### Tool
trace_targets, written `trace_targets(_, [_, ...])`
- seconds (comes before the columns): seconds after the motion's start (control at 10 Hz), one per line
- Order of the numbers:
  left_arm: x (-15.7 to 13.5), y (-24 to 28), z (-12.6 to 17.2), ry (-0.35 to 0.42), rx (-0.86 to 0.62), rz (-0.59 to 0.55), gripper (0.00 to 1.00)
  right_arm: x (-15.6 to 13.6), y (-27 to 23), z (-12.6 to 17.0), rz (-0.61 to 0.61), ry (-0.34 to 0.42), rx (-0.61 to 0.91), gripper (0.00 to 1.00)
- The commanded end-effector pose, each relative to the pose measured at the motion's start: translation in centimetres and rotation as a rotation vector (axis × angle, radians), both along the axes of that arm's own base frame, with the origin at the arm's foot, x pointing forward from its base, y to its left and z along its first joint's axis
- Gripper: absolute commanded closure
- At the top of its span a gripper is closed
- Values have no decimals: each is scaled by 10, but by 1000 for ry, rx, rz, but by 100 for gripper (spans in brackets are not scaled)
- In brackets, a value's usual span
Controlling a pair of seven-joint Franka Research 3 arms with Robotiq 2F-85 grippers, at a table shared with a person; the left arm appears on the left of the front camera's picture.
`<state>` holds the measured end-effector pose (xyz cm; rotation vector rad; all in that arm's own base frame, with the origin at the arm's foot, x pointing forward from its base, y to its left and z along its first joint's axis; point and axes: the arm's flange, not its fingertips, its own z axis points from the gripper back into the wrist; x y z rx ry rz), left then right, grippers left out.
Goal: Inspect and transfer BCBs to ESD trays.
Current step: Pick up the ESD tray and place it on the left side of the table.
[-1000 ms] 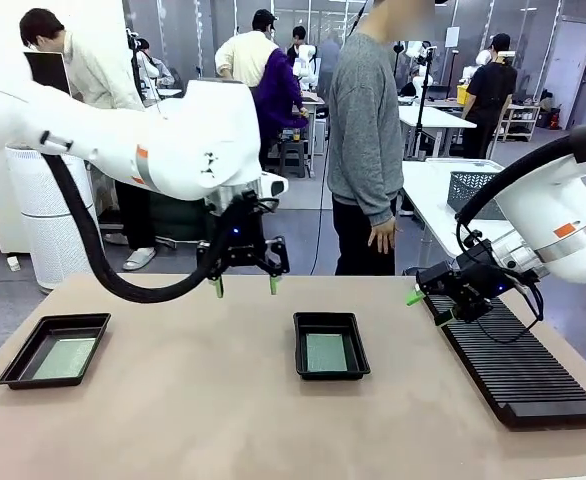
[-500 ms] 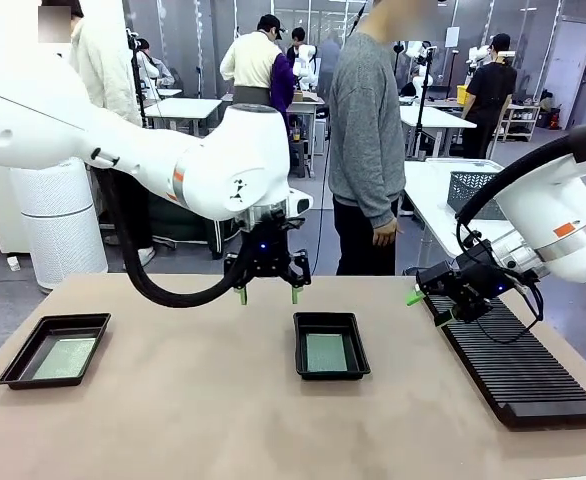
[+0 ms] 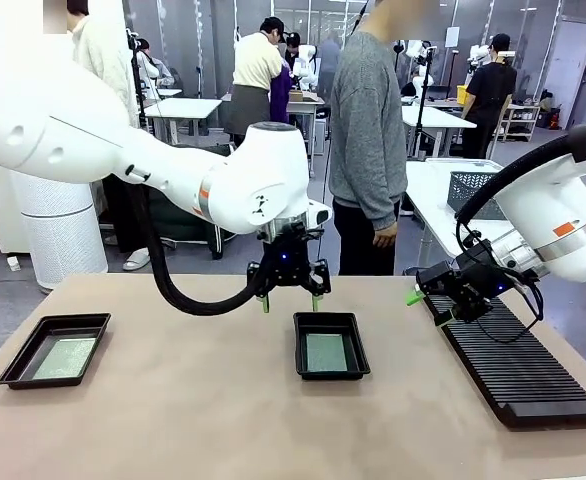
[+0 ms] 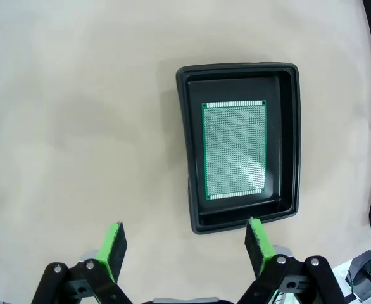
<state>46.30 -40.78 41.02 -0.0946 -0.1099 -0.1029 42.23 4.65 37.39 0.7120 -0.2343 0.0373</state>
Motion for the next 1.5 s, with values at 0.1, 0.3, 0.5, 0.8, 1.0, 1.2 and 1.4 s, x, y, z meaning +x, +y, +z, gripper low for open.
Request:
trace_targets(0.1, [17, -10, -20, -12, 10, -43, 0, -1, 0, 0, -2, -4, 1, 0])
trace_targets(0.3, [24, -14, -39, 12, 25, -51, 0, -1, 0, 0, -2, -4, 1, 0])
trace_targets(0.5, [29, -18, -56, 1, 44, -54, 0, -1, 0, 0, -2, -4, 1, 0])
trace_targets(0.8, [37, -23, -74, -17, 21, -72, 0, -1, 0, 0, -2, -4, 1, 0])
trace_targets(1.0, [37, -25, -82, -3, 15, -58, 0, -1, 0, 0, -2, -4, 1, 0])
trace_targets(1.2, [38, -25, -86, 16, 16, -35, 5, -1, 0, 0, -2, -4, 1, 0])
trace_targets(1.4, [41, -25, -90, 38, 0, -19, 17, -1, 0, 0, -2, -4, 1, 0])
